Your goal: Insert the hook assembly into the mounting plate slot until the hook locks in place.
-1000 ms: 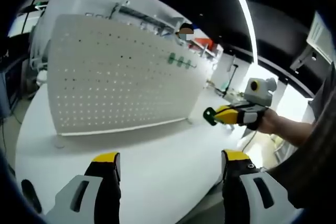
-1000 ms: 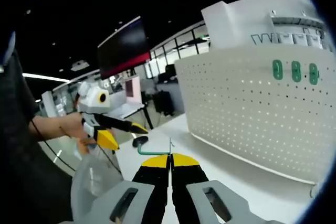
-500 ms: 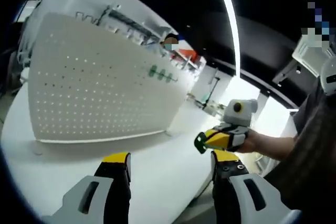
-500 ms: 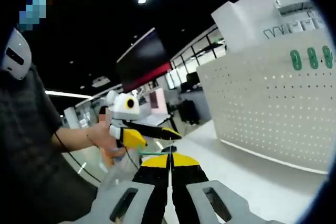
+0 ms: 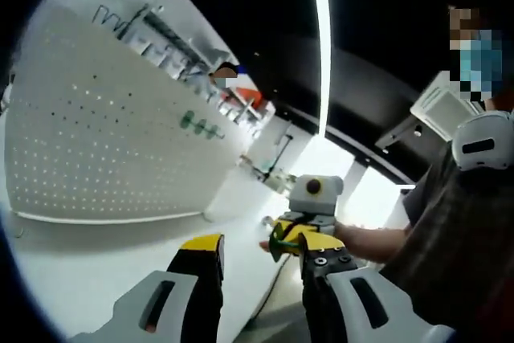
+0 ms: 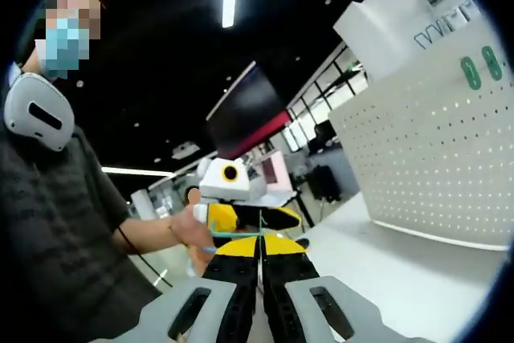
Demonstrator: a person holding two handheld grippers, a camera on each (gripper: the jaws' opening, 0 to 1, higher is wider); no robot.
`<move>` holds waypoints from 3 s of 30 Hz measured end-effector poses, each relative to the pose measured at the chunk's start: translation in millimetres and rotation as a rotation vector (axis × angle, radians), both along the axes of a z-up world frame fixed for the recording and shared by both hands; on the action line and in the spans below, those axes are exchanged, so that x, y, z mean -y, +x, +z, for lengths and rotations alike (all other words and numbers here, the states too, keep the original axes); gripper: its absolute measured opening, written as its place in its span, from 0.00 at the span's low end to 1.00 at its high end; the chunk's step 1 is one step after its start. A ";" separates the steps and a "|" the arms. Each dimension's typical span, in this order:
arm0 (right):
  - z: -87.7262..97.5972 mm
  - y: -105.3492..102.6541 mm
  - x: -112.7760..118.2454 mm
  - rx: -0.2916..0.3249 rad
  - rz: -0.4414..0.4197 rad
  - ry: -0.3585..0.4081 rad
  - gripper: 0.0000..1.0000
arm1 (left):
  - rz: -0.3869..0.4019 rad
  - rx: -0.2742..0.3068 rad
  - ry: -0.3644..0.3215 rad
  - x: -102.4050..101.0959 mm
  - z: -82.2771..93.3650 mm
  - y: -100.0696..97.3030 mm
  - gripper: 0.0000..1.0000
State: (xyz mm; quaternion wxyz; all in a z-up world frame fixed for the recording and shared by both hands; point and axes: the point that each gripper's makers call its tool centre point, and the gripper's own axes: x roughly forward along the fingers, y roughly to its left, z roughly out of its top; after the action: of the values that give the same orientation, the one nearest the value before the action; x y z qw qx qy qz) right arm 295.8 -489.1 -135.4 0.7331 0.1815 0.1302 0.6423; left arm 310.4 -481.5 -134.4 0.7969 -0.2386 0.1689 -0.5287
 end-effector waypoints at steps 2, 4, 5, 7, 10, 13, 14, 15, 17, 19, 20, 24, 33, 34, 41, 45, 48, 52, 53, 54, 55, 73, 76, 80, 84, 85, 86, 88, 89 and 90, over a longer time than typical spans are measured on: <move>-0.1 -1.3 -0.4 -0.006 0.010 0.005 0.00 | -0.016 0.004 -0.013 2.0 2.1 -1.9 0.28; 0.4 -2.4 -0.8 -0.003 0.017 0.012 0.00 | -0.030 0.009 -0.027 3.5 4.8 -3.6 0.23; 0.4 -3.6 -1.1 -0.008 0.023 0.014 0.00 | -0.035 0.012 -0.034 4.1 6.3 -4.2 0.20; 0.1 -4.8 -1.6 -0.009 0.029 0.018 0.00 | -0.043 0.018 -0.046 5.2 9.0 -5.2 0.16; 2.4 -6.0 -1.9 -0.020 0.041 0.043 0.00 | -0.058 0.025 -0.056 8.1 11.3 -8.2 0.09; 4.3 -6.3 -1.4 -0.040 0.048 0.065 0.00 | -0.061 0.029 -0.064 8.0 12.9 -8.6 0.07; 4.8 -7.0 -1.6 -0.040 0.052 0.069 0.00 | -0.063 0.028 -0.067 7.9 13.4 -9.1 0.07; 5.6 -8.3 -1.8 -0.043 0.059 0.074 0.00 | -0.068 0.019 -0.072 8.1 14.0 -10.2 0.06; 6.7 -8.8 -2.1 -0.051 0.063 0.081 0.00 | -0.066 0.019 -0.075 7.7 14.7 -10.2 0.05; 6.8 -9.4 -2.6 -0.038 0.071 0.079 0.00 | -0.063 0.032 -0.064 7.6 15.0 -11.0 0.04; 6.3 -9.5 -3.1 -0.038 0.073 0.073 0.00 | -0.060 0.042 -0.053 7.6 14.7 -11.3 0.03; 3.2 -10.7 -5.0 0.017 0.084 0.029 0.01 | -0.058 0.046 -0.016 7.0 11.6 -12.6 0.02; -15.5 4.1 -9.0 0.049 0.020 -0.119 0.02 | 0.031 0.015 0.113 -4.6 -10.0 -1.5 0.02; -17.7 6.7 -9.0 0.076 0.007 -0.133 0.03 | 0.033 0.004 0.124 -5.3 -12.5 -1.6 0.02; -39.0 24.1 -5.1 0.089 -0.104 -0.286 0.10 | 0.177 -0.033 0.239 -29.4 -31.9 13.4 0.02; -52.5 27.9 0.4 0.134 -0.158 -0.427 0.11 | 0.273 -0.091 0.310 -47.6 -51.0 22.1 0.02; -52.4 24.8 -1.1 0.209 -0.179 -0.497 0.10 | 0.343 -0.122 0.376 -61.4 -65.7 28.3 0.02; -51.3 20.8 -2.4 0.239 -0.205 -0.555 0.11 | 0.400 -0.157 0.460 -73.8 -83.2 32.2 0.02; -52.9 20.8 -1.2 0.254 -0.208 -0.580 0.11 | 0.400 -0.154 0.480 -74.8 -85.9 32.5 0.02; -53.2 21.1 -0.8 0.269 -0.216 -0.592 0.11 | 0.405 -0.159 0.493 -77.0 -88.6 33.6 0.02; -54.2 20.5 -0.9 0.267 -0.226 -0.597 0.11 | 0.406 -0.158 0.515 -78.8 -91.9 34.4 0.02; -48.5 9.0 -6.0 0.242 -0.243 -0.660 0.12 | 0.461 -0.150 0.522 -78.9 -95.2 40.2 0.02; -54.1 9.7 -14.1 0.262 -0.231 -0.678 0.12 | 0.451 -0.160 0.476 -71.2 -88.9 39.1 0.02; -61.5 10.8 -24.0 0.267 -0.212 -0.695 0.12 | 0.437 -0.163 0.448 -60.5 -84.4 35.7 0.02; -62.8 12.4 -30.0 0.306 -0.201 -0.726 0.12 | 0.421 -0.187 0.398 -49.5 -83.2 30.7 0.02; -63.0 12.5 -31.2 0.310 -0.197 -0.728 0.12 | 0.418 -0.193 0.388 -47.5 -83.1 29.6 0.02; -63.0 13.4 -32.5 0.312 -0.197 -0.728 0.12 | 0.410 -0.203 0.379 -44.9 -83.4 28.1 0.02; -62.5 14.0 -33.4 0.319 -0.193 -0.728 0.11 | 0.410 -0.205 0.372 -43.4 -83.2 27.5 0.02; -62.7 14.8 -33.6 0.323 -0.194 -0.731 0.11 | 0.401 -0.212 0.368 -41.8 -83.9 26.3 0.02; -63.3 15.4 -33.6 0.325 -0.193 -0.733 0.11 | 0.399 -0.213 0.363 -40.8 -83.3 26.2 0.02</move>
State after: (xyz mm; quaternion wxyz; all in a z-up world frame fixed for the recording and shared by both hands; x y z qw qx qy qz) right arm 311.3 -455.5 -198.7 0.8172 -0.1843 0.2153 0.5018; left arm 336.6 -440.7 -217.7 0.8926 -0.1750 0.2931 -0.2944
